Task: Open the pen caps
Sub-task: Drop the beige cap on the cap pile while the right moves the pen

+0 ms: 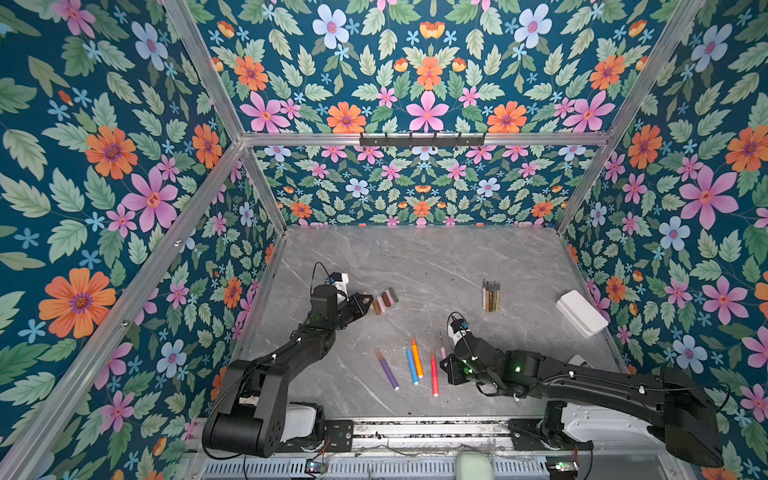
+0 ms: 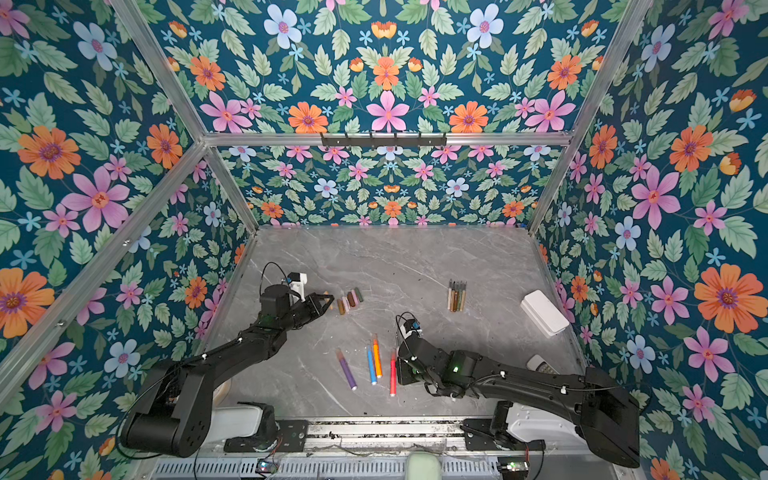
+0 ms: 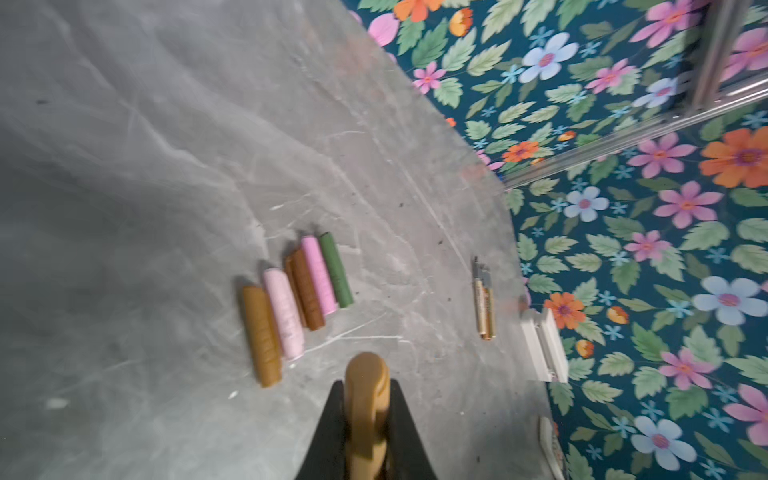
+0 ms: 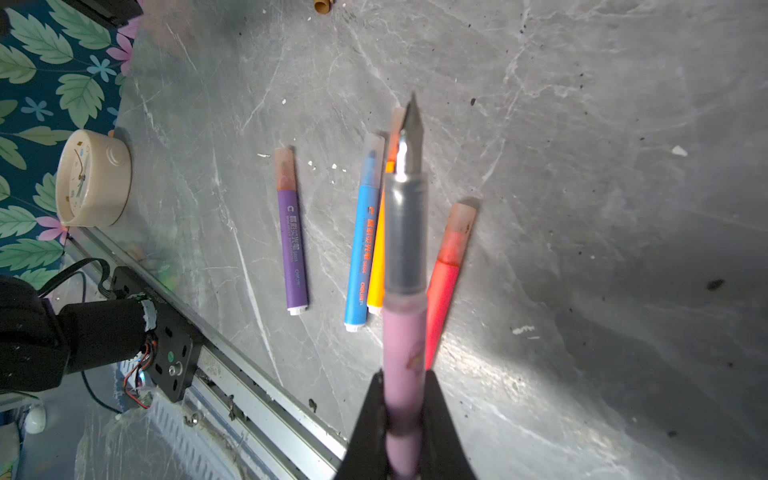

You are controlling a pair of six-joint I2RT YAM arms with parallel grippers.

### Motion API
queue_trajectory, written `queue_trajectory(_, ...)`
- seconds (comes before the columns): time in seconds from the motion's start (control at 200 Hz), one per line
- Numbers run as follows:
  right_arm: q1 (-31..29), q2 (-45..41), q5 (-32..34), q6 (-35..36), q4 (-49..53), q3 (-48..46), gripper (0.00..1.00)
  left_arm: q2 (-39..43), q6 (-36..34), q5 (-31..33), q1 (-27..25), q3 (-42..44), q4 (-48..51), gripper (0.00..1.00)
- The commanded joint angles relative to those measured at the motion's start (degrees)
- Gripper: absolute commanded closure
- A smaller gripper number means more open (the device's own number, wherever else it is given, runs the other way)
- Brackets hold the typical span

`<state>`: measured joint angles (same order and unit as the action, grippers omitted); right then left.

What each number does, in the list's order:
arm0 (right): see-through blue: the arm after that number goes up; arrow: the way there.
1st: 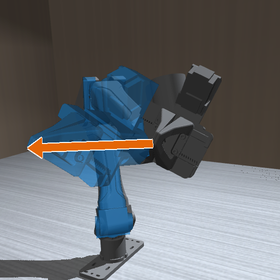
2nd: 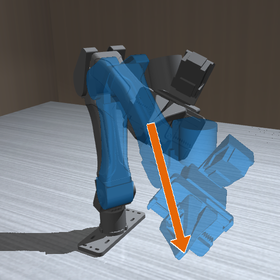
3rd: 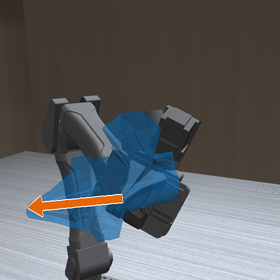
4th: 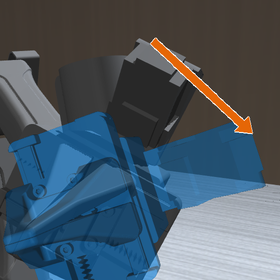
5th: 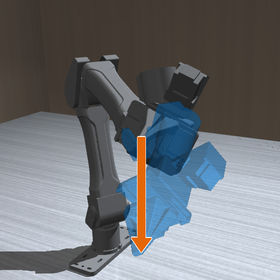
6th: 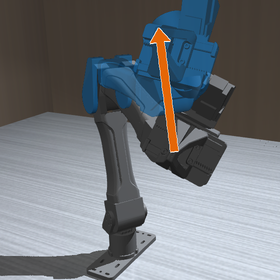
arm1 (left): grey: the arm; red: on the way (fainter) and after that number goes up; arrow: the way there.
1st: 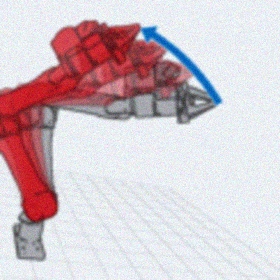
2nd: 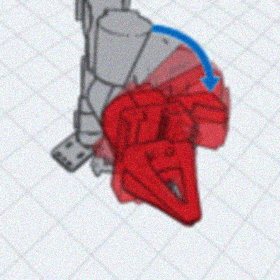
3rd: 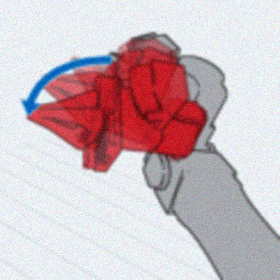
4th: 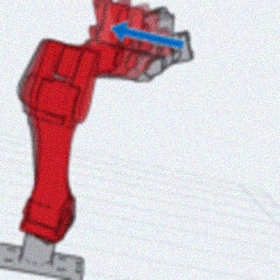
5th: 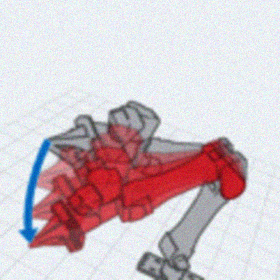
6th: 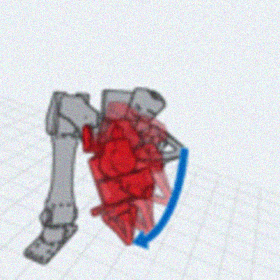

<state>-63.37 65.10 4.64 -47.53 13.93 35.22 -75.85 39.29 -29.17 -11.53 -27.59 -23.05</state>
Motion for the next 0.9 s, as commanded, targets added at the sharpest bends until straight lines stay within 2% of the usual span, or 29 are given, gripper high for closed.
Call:
queue_trajectory(0.0, -0.08, 0.16, 0.89, -0.28, 0.41, 0.20, 1.00, -1.68, -8.51, 4.02, 0.63, -1.58, 7.61, 1.00)
queue_trajectory(0.105, -0.05, 0.20, 0.78, -0.28, 0.71, 0.37, 1.00, -5.58, -11.37, 5.69, 0.72, -3.23, 9.91, 1.00)
queue_trajectory(0.435, -0.07, 1.14, 0.89, -0.36, 0.94, 1.26, 1.00, -14.66, -10.21, 2.92, 0.81, -4.20, 4.34, 0.95)
queue_trajectory(0.615, -0.07, 1.51, 0.80, -0.67, 0.52, 1.12, 1.00, -16.65, -9.89, 2.88, 0.81, -5.19, 3.80, 0.88)
queue_trajectory(0.895, -0.08, 0.62, 1.14, -1.07, 0.46, 0.31, 1.00, -18.60, -9.06, 2.98, 0.81, -6.92, 3.60, 0.86)
